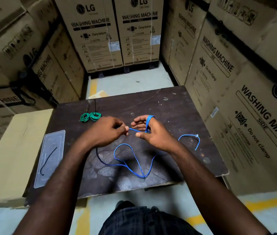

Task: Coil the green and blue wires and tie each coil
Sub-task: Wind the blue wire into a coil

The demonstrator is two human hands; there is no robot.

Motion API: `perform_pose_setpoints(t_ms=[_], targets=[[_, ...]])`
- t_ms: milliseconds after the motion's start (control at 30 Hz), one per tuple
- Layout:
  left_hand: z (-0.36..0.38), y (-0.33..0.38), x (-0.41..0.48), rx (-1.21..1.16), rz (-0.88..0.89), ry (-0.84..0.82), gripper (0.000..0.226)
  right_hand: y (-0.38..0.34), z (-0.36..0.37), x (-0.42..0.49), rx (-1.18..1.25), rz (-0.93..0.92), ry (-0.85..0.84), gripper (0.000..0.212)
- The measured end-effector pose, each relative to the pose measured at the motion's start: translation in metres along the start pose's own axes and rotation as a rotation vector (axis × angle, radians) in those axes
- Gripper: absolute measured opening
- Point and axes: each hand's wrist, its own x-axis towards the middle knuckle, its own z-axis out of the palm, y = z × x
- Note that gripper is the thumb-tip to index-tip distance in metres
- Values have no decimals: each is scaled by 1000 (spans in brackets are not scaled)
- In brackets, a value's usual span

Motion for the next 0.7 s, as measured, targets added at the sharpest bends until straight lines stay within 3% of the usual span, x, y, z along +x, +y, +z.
perform_pose_setpoints(t_ms=[100,300,433,700], targets=[[-8,6,2,-32,34,11,27,4,0,1,-83,9,24,43],[-21,20,6,-158,160,39,27,11,2,0,-337,-37,18,14],[-21,21,13,-153,188,119,24,12,10,0,-464,-47,-83,22],[-8,-6,36,-261,56,225,21,-12,17,-12,-42,124,-211,40]])
